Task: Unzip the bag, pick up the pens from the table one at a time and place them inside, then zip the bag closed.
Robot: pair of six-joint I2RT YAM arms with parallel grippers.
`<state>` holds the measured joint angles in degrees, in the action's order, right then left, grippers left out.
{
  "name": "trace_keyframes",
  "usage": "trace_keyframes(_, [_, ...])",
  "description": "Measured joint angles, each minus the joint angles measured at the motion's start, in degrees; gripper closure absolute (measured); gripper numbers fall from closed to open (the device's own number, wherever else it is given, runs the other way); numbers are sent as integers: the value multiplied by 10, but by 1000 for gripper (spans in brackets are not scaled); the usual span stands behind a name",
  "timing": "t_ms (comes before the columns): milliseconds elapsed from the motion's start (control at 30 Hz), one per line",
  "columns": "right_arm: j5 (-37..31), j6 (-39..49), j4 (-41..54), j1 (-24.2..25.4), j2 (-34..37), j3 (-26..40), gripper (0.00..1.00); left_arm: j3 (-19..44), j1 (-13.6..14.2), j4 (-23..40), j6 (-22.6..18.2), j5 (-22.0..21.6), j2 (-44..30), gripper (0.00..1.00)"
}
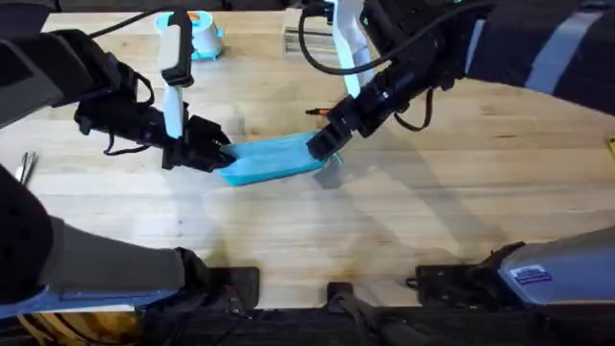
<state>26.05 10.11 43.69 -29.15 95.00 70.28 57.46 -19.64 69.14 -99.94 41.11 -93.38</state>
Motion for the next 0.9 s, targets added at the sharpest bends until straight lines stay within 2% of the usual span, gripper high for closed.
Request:
trace_keyframes(133, [-8,0,-7,0,3,0,15,0,0,-2,0,0,0,959])
trace_keyframes(300, [-8,-11,-15,0,27,0,101,0,0,-2,0,0,0,959])
trace_keyframes(533, [-8,-22,-22,0,33,-2,160,0,0,-4,0,1,0,959])
trace_keyframes(600, [-8,-24,-26,0,33,-2,225,0,0,-4,0,1,0,959])
trace_keyframes(700, [-8,-28,-31,0,33,-2,376,0,0,-4,0,1,0,959])
trace_keyframes(833, [-8,-31,-32,0,33,-2,435,0,0,-5,0,1,0,959])
trace_keyframes(900, [-8,-33,-32,0,33,-2,574,0,0,-5,0,1,0,959])
